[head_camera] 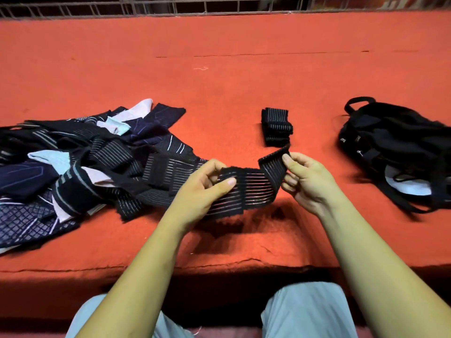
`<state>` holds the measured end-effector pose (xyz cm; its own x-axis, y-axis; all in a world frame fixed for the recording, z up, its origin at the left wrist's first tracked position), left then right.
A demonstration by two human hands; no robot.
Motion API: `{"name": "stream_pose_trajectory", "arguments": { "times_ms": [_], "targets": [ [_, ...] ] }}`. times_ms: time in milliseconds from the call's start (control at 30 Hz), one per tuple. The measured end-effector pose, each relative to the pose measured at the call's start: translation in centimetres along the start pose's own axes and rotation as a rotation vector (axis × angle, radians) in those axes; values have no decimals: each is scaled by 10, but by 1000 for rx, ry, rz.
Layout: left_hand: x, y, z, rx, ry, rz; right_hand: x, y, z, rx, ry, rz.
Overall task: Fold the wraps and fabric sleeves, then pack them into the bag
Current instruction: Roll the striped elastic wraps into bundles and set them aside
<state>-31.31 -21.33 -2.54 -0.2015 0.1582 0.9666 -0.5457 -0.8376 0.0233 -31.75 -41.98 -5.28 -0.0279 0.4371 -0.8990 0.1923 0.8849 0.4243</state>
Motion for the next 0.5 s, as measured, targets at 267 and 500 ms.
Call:
{"name": "stream_pose_trajectory", "arguments": {
  "times_ms": [267, 500],
  "targets": [
    [-19, 0, 6, -140, -83, 377, 22, 56, -25, -462, 41, -892],
    [-26, -9, -2, -150, -70, 469, 49, 66, -27, -559, 47, -979]
  ]
}}
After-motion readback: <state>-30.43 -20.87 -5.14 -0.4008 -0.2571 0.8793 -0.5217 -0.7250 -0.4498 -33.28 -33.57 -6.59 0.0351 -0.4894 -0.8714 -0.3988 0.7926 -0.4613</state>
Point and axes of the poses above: each hand's wrist, its own z-axis towards the middle knuckle, its own y-axis out of the palm, x = y × z, the point moved 8 cm from there along z, towards the middle knuckle, and after that the axes turned 2 degrees about y, right-handed, at the moved point
